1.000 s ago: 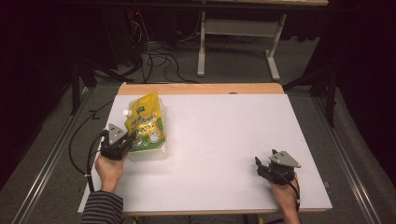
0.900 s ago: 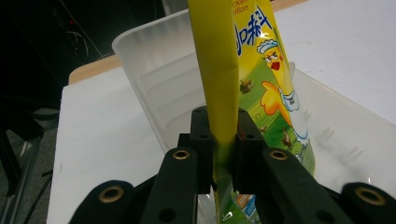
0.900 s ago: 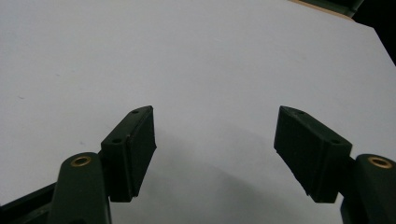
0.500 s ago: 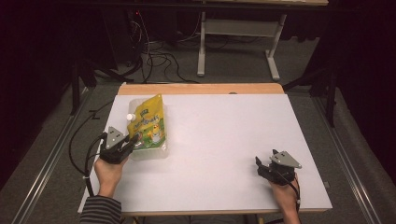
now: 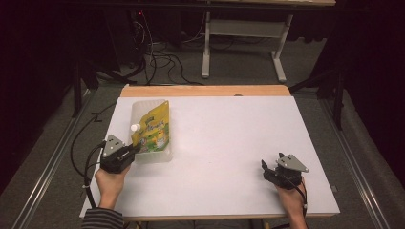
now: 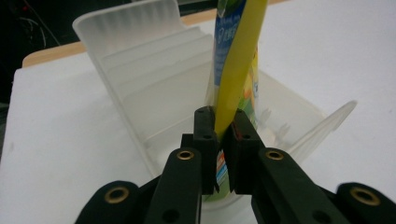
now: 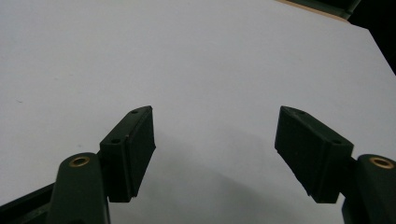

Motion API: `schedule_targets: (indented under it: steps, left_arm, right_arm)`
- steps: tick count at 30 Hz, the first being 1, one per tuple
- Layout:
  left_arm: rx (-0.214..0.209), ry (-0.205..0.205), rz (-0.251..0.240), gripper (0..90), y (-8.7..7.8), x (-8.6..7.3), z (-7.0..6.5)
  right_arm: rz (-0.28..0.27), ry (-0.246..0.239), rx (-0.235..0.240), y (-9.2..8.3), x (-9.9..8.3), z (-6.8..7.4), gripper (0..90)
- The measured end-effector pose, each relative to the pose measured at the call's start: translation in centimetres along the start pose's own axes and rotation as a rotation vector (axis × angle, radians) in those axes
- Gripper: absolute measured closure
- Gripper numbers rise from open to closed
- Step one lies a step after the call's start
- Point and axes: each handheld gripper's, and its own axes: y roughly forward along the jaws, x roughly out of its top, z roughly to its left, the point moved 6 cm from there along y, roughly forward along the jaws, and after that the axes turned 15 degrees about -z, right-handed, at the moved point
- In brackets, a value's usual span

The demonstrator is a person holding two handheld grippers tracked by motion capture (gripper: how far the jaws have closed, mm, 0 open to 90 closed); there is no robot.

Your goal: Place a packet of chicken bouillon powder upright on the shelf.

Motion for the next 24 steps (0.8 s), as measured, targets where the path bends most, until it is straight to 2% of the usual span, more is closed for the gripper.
schedule_targets:
  steps: [2, 4, 6, 7, 10, 11, 13, 21, 24]
  left_arm:
    - [0.008, -0.013, -0.005, 88.4, -0.1, -0.2, 0.2]
    - [0.014, -0.034, -0.007, 88.7, -0.1, -0.4, 0.4]
    - [0.028, -0.012, -0.006, 88.2, -0.1, -0.4, 0.3]
    - [0.03, -0.001, -0.009, 84.4, 0.0, -0.3, 0.2]
    - [0.023, -0.012, -0.033, 80.1, -0.3, -0.2, 0.1]
    - [0.026, -0.021, -0.044, 73.8, -0.4, -0.1, 0.1]
    - [0.03, -0.037, -0.057, 72.4, -0.7, 0.1, 0.1]
    - [0.074, -0.054, -0.092, 56.3, -2.1, 0.8, 0.0]
    - [0.085, -0.064, -0.105, 53.7, -2.7, 0.9, -0.2]
  right_arm:
    - [0.0, 0.003, -0.002, 0.0, 0.0, 0.0, 28.9]
    - [-0.001, 0.002, -0.001, 0.0, 0.0, 0.0, 29.0]
    - [-0.001, 0.002, -0.001, 0.0, 0.0, 0.0, 29.0]
    - [0.004, -0.002, 0.001, 0.0, 0.0, 0.0, 28.9]
    - [0.002, -0.004, 0.001, 0.0, 0.0, 0.0, 29.0]
    - [0.003, 0.002, 0.001, 0.0, 0.0, 0.0, 28.9]
    - [0.003, -0.002, 0.001, 0.0, 0.0, 0.0, 29.0]
    - [0.002, -0.002, 0.0, 0.0, 0.0, 0.0, 29.0]
    - [0.001, -0.007, 0.0, 0.0, 0.0, 0.0, 29.0]
